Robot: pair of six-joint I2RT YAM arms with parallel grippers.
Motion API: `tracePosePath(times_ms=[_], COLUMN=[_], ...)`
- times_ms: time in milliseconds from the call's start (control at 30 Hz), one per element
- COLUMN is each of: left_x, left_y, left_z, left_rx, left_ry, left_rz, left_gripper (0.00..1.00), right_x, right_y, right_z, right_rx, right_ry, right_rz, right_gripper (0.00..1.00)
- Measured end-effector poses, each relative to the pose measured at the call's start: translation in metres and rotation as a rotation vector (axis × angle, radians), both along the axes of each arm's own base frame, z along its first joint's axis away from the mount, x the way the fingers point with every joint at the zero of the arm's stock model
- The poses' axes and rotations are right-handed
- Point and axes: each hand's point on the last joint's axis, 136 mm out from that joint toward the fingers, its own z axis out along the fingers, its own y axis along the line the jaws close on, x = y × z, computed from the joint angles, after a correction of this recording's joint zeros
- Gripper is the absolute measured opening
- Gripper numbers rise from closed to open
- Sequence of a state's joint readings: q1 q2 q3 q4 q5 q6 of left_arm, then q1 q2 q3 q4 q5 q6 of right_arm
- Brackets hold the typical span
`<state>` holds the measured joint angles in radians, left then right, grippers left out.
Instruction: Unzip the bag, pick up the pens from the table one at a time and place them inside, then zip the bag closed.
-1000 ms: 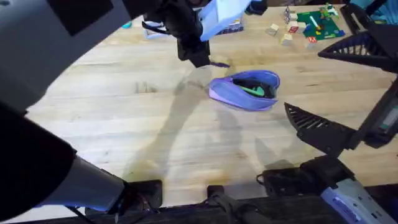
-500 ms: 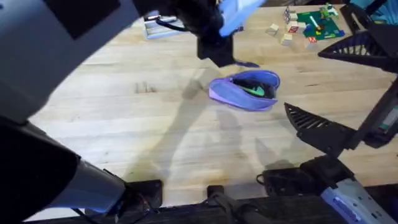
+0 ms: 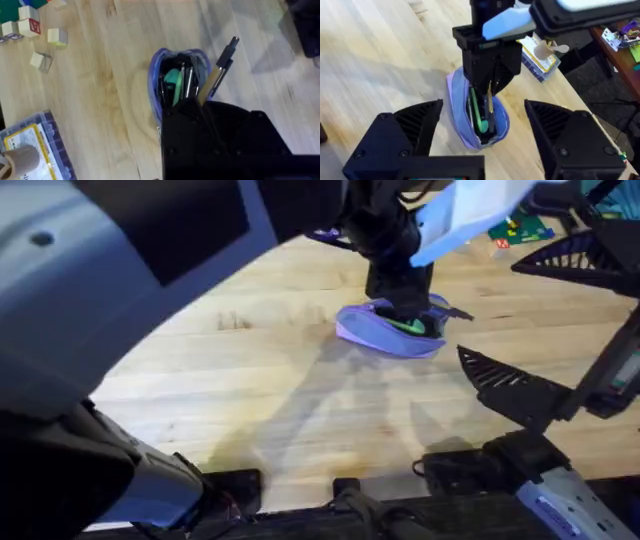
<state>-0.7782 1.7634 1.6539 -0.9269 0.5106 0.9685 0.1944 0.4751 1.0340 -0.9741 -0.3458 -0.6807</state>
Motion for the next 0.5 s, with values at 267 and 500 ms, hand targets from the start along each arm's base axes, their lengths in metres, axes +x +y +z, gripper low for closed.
tracePosePath(times_ms=[267, 500], left_x=[-0.006, -0.002], left_y=[-0.014, -0.020], left_z=[0.005, -0.013], left_rx=[-0.029, -0.005], left_ry=[0.040, 0.124], left_rz=[0.042, 0.108], left_gripper=[0.043, 0.043], right_x=[0.000, -0.002], right_y=[0.000, 0.000], right_z=[-0.001, -0.004], right_rx=[-0.001, 0.018], right_ry=[0.003, 0.034], right_rz=[0.000, -0.014], right_gripper=[0.998, 0.998])
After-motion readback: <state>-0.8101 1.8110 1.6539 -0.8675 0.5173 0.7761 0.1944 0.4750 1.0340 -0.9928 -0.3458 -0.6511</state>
